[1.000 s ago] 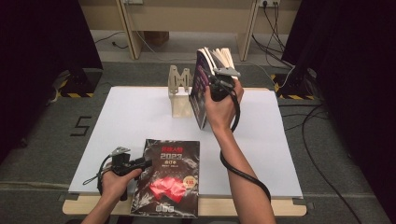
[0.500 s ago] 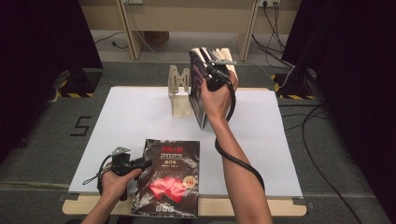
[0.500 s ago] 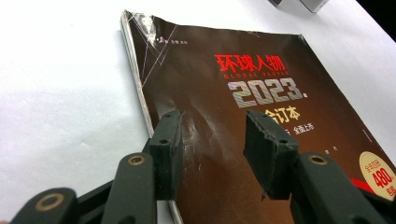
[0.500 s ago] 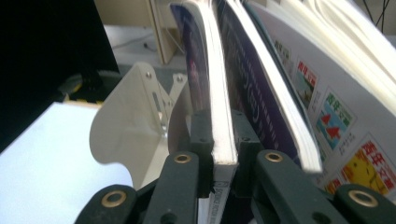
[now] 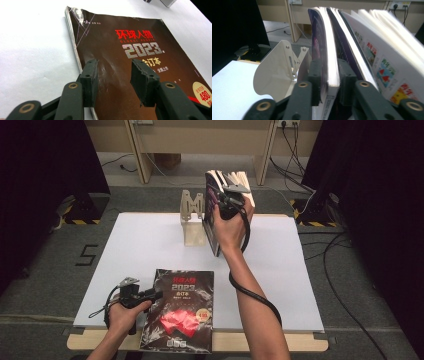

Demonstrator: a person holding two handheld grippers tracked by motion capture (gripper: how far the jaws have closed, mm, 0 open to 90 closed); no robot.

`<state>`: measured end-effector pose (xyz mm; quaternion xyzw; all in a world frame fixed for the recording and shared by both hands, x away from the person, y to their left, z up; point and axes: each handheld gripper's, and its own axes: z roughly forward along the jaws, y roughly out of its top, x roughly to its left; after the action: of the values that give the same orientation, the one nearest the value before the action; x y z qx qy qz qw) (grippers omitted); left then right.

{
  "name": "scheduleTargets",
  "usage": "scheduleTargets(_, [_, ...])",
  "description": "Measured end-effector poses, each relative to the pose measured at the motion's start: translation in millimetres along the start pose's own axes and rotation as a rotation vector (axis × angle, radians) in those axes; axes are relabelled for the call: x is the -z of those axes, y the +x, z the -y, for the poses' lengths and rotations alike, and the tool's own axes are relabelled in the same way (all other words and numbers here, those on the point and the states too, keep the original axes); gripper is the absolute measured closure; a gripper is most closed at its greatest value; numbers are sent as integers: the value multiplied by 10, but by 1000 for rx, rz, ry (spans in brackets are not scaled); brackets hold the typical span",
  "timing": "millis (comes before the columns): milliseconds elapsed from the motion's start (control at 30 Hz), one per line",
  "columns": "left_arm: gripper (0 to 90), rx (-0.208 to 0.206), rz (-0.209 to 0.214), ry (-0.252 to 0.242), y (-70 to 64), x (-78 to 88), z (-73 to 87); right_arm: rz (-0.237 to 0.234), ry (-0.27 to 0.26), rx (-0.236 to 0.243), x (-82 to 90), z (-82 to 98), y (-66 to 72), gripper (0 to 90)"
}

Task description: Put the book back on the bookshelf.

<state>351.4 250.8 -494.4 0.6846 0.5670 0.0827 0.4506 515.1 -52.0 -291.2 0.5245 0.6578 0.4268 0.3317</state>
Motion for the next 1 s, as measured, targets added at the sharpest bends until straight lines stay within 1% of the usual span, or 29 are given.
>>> scheduleTargets(133, [564,2,-1,-2,2,-1,-3,17,-18,19,124,11,8,710])
scheduleTargets(167, [564,3,-3,-3,3,0,-3,27,-21,32,165,23,11,708])
scheduleTargets(233, [564,7,-4,-4,7,-2,-4,27,-19,30,217,51,11,701])
scheduleTargets(267, [564,6,-6,-5,7,-2,-6,33,-17,39,237,65,5,701])
scheduleTargets(367, [564,7,-8,-8,12,1,-8,36,-6,28,279,118,-19,693])
scheduleTargets(400, [564,8,-7,-9,13,1,-7,37,-4,32,286,140,-32,692])
scheduleTargets(467, [564,8,-9,-11,14,2,-9,27,6,20,295,183,-58,687])
scheduleTargets(767, [563,13,-13,-22,18,4,-26,3,19,14,358,304,-112,662])
scheduleTargets(833, [563,16,-12,-26,21,4,-40,-19,28,-3,373,327,-122,654])
scheduleTargets(933, [562,22,-11,-35,27,5,-67,-24,34,-3,406,377,-148,650])
scheduleTargets(1000, [562,24,-17,-40,28,11,-95,-36,43,-17,423,415,-170,646])
